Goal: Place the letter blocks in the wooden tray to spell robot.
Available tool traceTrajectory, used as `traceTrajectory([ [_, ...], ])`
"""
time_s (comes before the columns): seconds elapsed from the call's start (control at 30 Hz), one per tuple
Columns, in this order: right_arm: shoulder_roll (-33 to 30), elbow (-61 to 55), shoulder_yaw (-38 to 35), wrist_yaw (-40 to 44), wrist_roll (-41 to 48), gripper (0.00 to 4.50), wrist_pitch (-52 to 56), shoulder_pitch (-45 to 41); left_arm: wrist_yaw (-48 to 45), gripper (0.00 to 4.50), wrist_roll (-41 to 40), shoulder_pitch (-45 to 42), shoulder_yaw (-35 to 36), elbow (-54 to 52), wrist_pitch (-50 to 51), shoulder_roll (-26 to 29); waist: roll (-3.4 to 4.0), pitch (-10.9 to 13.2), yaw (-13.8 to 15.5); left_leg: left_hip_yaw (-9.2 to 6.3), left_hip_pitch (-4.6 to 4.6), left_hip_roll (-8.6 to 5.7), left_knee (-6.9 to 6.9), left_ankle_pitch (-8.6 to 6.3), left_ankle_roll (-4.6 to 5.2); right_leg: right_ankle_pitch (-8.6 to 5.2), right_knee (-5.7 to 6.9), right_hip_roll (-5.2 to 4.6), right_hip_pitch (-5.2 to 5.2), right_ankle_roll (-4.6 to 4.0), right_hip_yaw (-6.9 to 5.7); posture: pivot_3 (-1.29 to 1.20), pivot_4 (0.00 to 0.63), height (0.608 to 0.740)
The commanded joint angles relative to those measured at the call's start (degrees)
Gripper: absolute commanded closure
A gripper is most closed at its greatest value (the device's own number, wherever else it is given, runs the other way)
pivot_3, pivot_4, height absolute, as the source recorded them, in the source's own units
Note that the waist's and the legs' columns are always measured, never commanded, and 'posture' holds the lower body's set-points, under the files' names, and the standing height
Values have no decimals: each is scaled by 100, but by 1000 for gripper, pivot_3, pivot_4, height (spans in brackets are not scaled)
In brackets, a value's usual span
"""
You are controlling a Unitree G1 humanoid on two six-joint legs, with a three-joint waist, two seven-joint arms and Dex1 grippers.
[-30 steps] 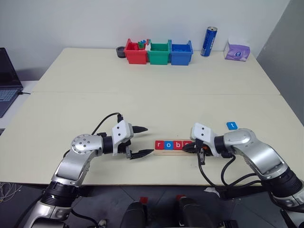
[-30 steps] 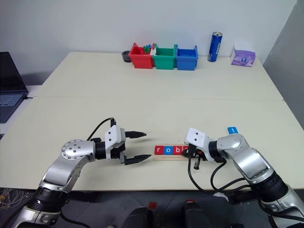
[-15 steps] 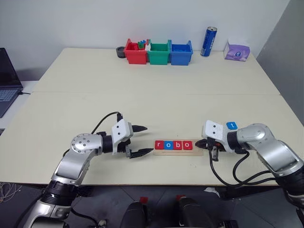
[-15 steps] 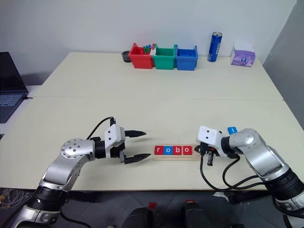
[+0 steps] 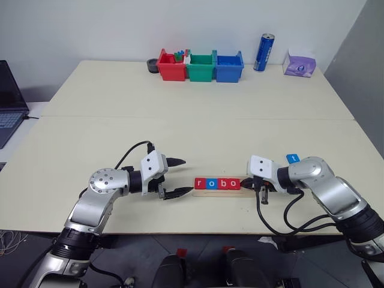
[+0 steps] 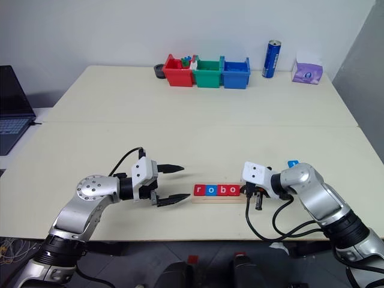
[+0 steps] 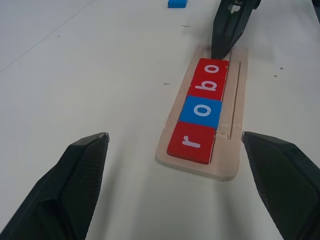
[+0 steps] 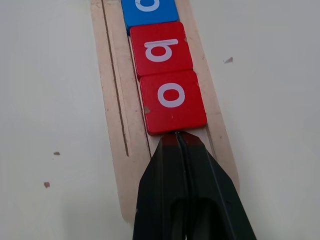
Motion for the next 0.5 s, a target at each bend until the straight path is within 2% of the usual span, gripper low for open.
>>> traceTrajectory([
  [0.03, 85, -310, -129, 48, 111, 4455, 91, -127, 36, 0, -52, 7, 150, -172, -23, 58, 0, 0, 0, -1, 0, 0, 0, 0, 0, 0, 0, 0, 0, 0, 0, 0, 150, 740],
  [0.2, 15, -266, -238, 14, 57, 4455, 59, -145, 37, 0, -61, -7, 121, -197, -3, 40, 0, 0, 0, 0, 0, 0, 0, 0, 0, 0, 1, 0, 0, 0, -3, 0, 150, 740],
  [0.33, -261, -394, -747, 93, 329, 4455, 132, -52, 42, 0, -69, 0, 115, -215, 4, 24, 0, 0, 1, 0, 0, -1, 0, 0, 0, 0, 0, 0, 0, 0, -1, 0, 150, 740],
  [0.43, -151, -487, -1619, -399, 663, 3881, 476, 143, 73, 0, -79, 37, 113, -274, 26, 5, 0, 0, 4, 0, -1, -1, 0, 0, 0, 0, 0, -1, 0, -1, -2, 0, 150, 740],
  [0.5, 9, -462, -2189, -869, 740, 3226, 635, 294, 100, 0, -93, 68, 114, -321, 52, -9, 0, 0, 9, 0, -3, 0, 0, 0, 0, 1, 0, -1, 0, -1, -2, 0, 150, 740],
])
